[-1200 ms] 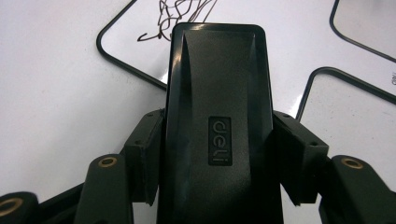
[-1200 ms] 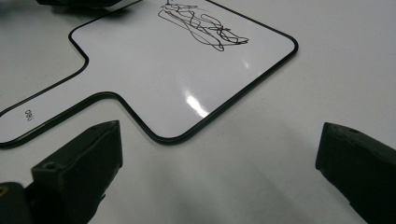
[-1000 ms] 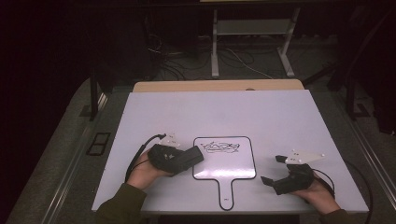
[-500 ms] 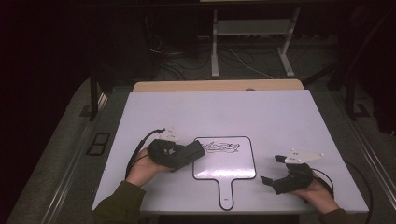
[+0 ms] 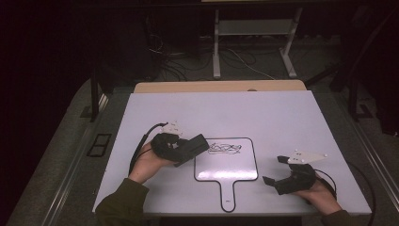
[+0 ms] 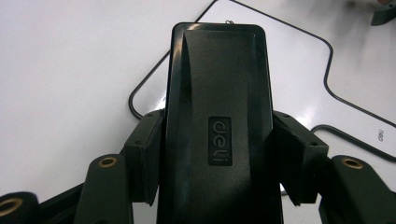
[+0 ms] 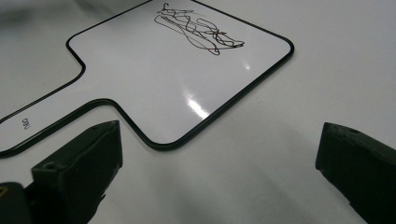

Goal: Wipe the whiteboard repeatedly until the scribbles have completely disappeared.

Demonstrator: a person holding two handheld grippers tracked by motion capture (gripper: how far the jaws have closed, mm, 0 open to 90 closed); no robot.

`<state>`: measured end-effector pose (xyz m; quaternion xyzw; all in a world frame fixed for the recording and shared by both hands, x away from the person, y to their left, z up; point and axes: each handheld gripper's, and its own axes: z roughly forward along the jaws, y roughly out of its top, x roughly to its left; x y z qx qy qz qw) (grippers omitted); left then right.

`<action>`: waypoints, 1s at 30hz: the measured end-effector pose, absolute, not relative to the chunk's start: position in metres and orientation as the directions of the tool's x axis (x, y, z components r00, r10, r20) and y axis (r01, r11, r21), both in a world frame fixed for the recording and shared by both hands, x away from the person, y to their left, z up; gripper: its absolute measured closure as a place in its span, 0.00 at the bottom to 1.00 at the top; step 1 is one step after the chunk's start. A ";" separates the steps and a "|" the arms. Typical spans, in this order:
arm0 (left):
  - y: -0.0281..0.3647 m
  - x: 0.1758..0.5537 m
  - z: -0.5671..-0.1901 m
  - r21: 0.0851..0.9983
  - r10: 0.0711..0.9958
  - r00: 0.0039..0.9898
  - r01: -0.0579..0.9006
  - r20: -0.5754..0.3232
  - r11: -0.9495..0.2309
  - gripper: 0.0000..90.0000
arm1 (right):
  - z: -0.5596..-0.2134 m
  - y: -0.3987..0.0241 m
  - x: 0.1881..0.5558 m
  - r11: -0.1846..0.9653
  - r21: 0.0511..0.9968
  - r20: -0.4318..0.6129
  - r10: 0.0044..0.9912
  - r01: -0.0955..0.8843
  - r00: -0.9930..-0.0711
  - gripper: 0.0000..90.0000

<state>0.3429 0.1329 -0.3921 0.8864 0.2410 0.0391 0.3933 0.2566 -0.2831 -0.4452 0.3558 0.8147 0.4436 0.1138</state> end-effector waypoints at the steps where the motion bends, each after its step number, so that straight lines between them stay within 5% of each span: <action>1: 0.133 0.343 -0.392 0.716 0.458 0.881 0.396 -0.120 -0.575 0.43 | -0.445 -0.283 0.256 0.352 0.805 0.129 0.681 0.477 -0.721 0.00; 30: 0.096 0.393 -0.395 0.712 0.479 0.869 0.415 -0.125 -0.567 0.43 | -0.445 -0.285 0.256 0.339 0.808 0.136 0.689 0.482 -0.712 0.00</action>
